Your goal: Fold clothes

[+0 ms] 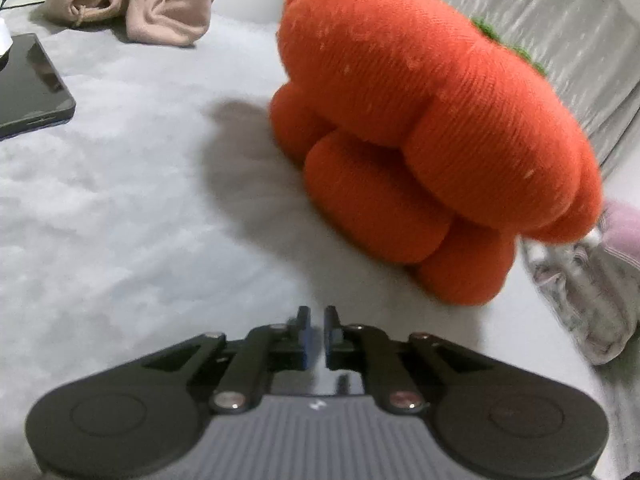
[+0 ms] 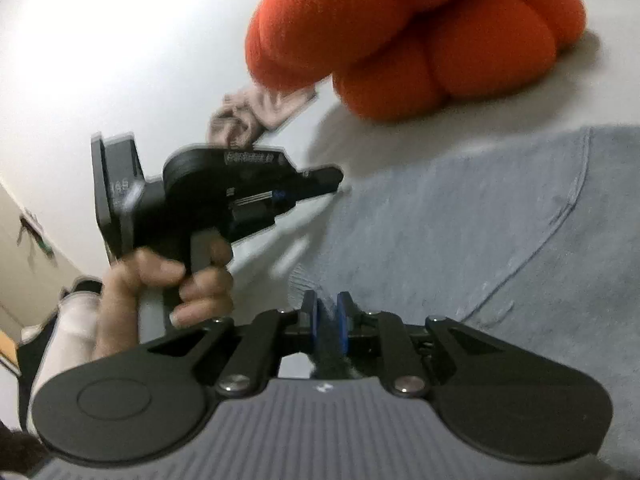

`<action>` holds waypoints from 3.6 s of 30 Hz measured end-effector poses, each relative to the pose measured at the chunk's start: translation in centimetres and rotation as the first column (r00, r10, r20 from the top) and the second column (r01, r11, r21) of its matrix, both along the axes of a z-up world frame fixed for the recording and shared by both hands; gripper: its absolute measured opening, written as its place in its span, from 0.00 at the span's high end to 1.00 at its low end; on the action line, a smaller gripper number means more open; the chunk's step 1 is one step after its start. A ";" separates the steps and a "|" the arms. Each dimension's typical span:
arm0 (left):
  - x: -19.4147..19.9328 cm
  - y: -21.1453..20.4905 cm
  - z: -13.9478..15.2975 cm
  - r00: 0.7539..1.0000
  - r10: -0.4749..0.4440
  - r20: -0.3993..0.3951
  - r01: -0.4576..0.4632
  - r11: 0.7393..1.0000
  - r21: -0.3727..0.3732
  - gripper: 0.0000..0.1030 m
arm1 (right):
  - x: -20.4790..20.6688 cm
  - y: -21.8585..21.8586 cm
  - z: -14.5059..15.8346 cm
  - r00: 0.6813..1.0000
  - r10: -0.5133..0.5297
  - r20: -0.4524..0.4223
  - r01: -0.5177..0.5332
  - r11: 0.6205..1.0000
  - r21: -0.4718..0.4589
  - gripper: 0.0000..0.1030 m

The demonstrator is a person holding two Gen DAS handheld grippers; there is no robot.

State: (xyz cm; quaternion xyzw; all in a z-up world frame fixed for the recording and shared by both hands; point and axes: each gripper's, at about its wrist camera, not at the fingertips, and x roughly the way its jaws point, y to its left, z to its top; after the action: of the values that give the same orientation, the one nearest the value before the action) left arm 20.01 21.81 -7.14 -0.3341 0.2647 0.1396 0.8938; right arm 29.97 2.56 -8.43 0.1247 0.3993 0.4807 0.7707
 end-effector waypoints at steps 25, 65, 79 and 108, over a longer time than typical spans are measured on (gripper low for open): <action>0.9 0.0 -2.2 0.988 -0.155 0.000 0.148 0.946 -0.288 0.79 | -0.2 -0.5 0.4 0.998 -0.002 0.067 0.004 0.999 -0.035 0.64; 1.9 -5.5 -0.1 0.957 -0.281 -0.079 0.291 0.929 0.228 0.62 | -0.7 -6.4 3.4 0.929 -0.280 0.243 0.312 0.945 -0.102 0.43; 1.9 -8.1 3.0 0.970 -0.210 -0.126 0.240 0.919 0.311 0.37 | -6.9 -24.0 4.9 0.601 -0.683 0.416 0.786 0.599 -0.153 0.38; 12.1 -25.6 -0.4 0.947 -0.312 -0.078 0.315 0.853 0.417 0.14 | -6.9 -30.4 2.1 0.499 -0.774 0.390 0.865 0.476 -0.162 0.38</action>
State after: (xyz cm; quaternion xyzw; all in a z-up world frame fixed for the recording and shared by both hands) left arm 32.07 -3.78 -7.59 -0.0838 0.2823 0.0476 0.9545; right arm 23.03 -27.88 -6.36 0.1034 0.2585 -0.0155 0.9603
